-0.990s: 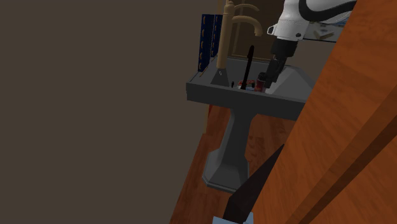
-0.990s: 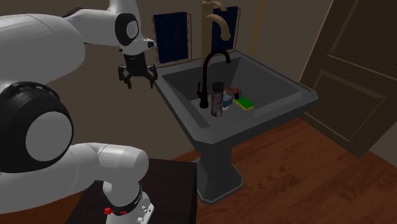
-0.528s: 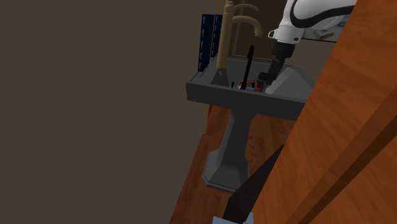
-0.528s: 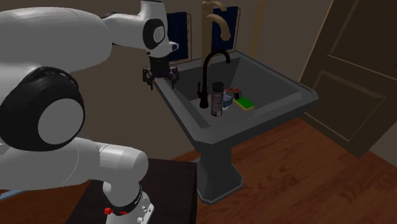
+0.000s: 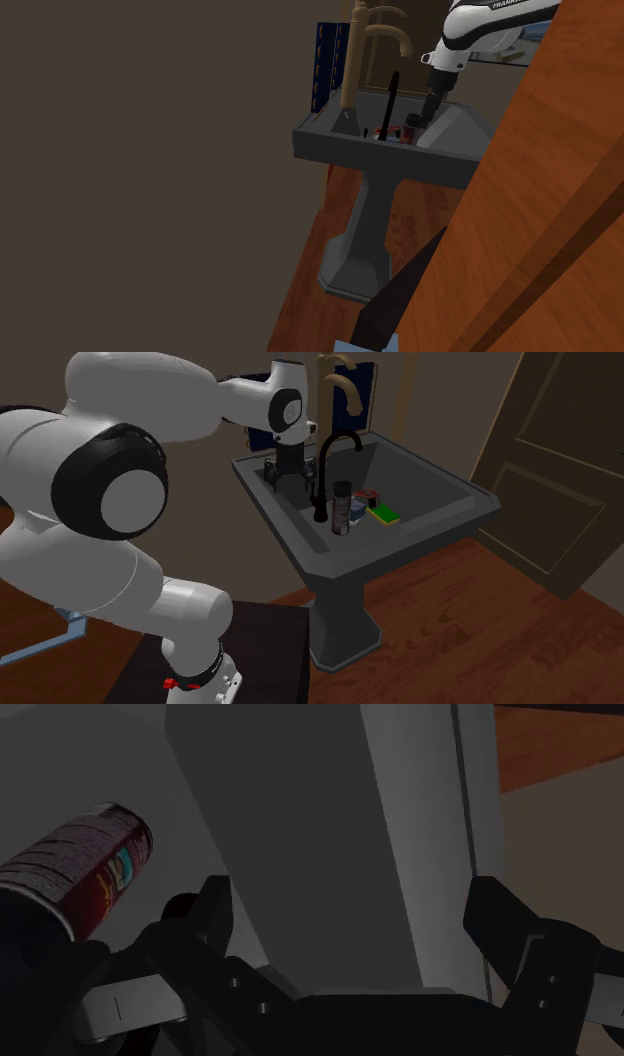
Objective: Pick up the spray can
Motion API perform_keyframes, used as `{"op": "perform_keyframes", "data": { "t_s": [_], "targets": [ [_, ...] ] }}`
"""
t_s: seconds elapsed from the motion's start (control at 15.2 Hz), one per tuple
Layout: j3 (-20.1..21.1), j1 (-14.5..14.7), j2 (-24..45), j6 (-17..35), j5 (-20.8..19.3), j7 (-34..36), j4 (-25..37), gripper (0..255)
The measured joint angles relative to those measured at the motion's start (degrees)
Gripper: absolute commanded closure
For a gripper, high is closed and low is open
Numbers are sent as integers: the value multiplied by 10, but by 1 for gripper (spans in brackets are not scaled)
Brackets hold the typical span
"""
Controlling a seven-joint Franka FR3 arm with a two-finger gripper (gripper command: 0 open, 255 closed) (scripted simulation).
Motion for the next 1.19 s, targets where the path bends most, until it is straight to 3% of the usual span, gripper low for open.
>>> {"op": "perform_keyframes", "data": {
  "t_s": [0.4, 0.86, 1.19],
  "targets": [
    [-54, -8, 110, 15, 26, -95, 92, 0],
    [-98, -40, 269, 4, 97, -214, 245, 0],
    [-103, -52, 304, 25, 115, -243, 253, 0]
  ]
}}
